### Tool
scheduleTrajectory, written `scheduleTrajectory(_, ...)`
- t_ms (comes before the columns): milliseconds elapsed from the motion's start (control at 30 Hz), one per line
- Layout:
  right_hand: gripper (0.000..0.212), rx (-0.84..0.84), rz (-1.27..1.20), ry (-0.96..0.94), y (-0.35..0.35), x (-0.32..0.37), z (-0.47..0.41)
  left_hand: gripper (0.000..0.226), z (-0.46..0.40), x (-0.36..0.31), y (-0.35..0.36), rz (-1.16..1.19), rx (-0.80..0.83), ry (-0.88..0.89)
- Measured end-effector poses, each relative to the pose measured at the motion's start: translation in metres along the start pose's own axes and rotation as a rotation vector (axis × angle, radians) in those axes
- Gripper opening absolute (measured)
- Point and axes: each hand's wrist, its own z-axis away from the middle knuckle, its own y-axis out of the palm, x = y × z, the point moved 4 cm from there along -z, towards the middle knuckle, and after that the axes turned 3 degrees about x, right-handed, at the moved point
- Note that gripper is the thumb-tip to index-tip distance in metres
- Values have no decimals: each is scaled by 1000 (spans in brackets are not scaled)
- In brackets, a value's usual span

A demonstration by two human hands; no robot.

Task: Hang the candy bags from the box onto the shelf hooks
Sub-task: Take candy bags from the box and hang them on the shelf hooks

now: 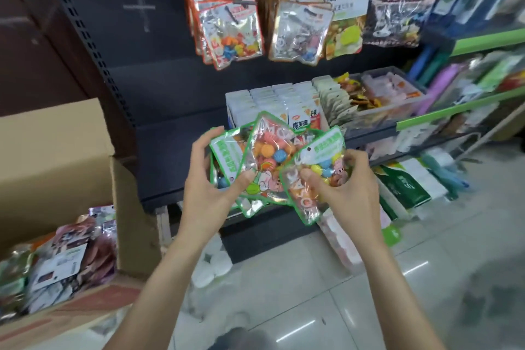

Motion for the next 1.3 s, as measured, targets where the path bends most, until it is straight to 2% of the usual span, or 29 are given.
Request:
scheduleTrajectory(67,88,-44,-59,-4,-9,-4,-12,66,-10,0,16,2,-21,-2)
scheduleTrajectory(133,83,-87,-100,-36,-14,-7,-25,67,-21,0,28,-6,-42,4)
scheduleTrajectory(233,53,-55,-132,-153,-13,-6,-45,67,-35,2,38,-32,-76,18)
scheduleTrajectory(333,37,66,-207,-269,-4,3,-61,67,-44,1,34,-92,-129,33)
scheduleTrajectory(400,35,169,-336,-263,4,11,-70,66,-45,2,26,-111,-171,29)
scheduleTrajectory(500,41,253,-571,-145,19,22,-82,67,-42,4,6,-138,-251,6)
scheduleTrajectory(600,48,330,-653,-131,38,44,-93,66,-37,7,-23,-183,-342,-8)
scheduleTrajectory(800,52,414,-564,-303,95,98,-100,68,-33,21,-84,-220,-499,-72)
scheduleTrajectory(967,56,459,-396,-489,152,145,-112,66,-42,33,-121,-208,-544,-66)
scheduleTrajectory(1100,58,395,-303,-528,189,162,-122,64,-56,44,-155,-184,-531,-78)
scheduleTrajectory(1300,59,267,-280,-508,202,161,-119,64,-78,60,-186,-160,-482,-59)
